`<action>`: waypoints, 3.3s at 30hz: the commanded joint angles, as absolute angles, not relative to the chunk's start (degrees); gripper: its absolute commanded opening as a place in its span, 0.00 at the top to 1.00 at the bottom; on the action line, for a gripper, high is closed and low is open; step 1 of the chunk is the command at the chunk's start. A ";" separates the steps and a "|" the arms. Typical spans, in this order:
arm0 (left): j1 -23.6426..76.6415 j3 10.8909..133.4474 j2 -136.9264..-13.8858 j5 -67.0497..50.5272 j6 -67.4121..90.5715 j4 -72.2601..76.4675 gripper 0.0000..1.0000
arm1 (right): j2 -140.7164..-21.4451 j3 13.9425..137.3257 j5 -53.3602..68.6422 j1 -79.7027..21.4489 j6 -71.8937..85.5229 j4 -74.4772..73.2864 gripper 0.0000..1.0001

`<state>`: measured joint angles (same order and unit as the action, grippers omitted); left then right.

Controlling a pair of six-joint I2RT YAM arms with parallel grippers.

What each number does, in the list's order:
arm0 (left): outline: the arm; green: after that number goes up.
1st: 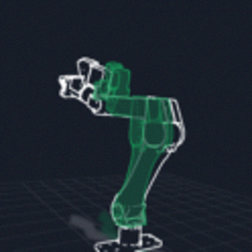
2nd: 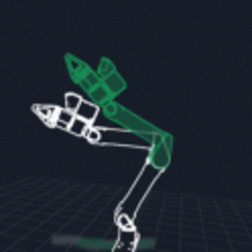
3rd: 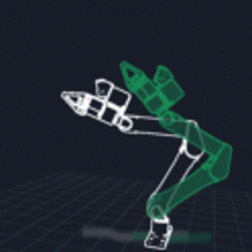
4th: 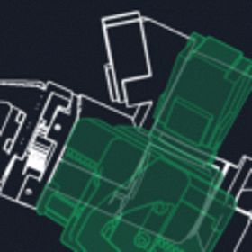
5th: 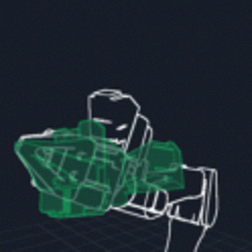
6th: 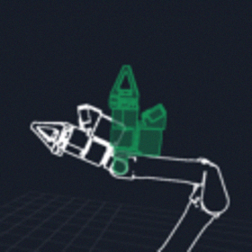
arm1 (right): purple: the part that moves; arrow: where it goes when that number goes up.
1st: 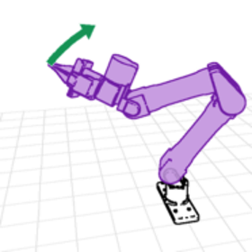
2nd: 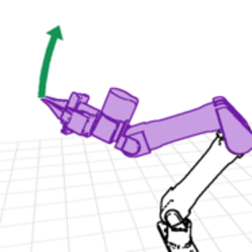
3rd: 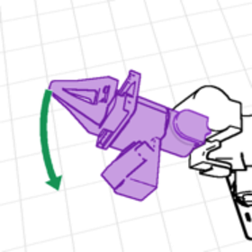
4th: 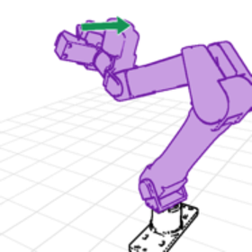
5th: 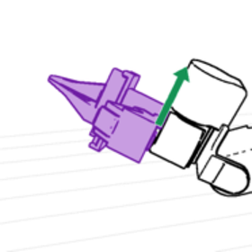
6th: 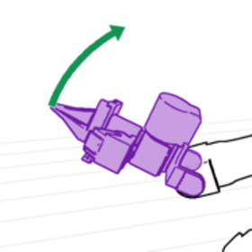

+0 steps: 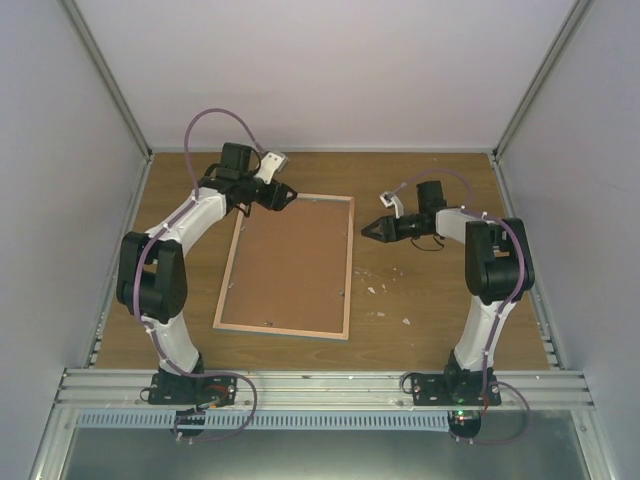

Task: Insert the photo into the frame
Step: Install the photo frame at the center of the board.

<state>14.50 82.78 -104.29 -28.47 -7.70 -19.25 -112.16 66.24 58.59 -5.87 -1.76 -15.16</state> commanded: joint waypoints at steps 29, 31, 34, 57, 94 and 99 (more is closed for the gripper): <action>28.05 45.51 -73.40 -20.00 -55.90 -50.30 0.53 | -110.12 60.23 60.42 -6.41 -2.64 -13.87 0.43; 28.62 43.62 -72.11 -21.55 -59.57 -51.70 0.43 | -110.52 60.48 60.45 -6.39 -2.78 -14.24 0.43; 29.11 38.86 -68.67 -19.92 -63.76 -49.13 0.32 | -110.82 60.64 60.49 -6.42 -3.16 -14.66 0.44; 34.80 32.14 -70.37 -16.72 -76.34 -38.20 0.40 | -112.67 61.29 60.84 -6.40 -3.65 -15.71 0.46; 36.78 48.15 -75.39 -24.26 -60.90 -38.63 0.33 | -112.66 61.12 60.99 -5.75 -3.91 -15.82 0.47; 40.01 56.33 -83.10 -24.38 -59.50 -32.70 0.30 | -113.82 60.73 61.60 -5.79 -2.98 -14.72 0.49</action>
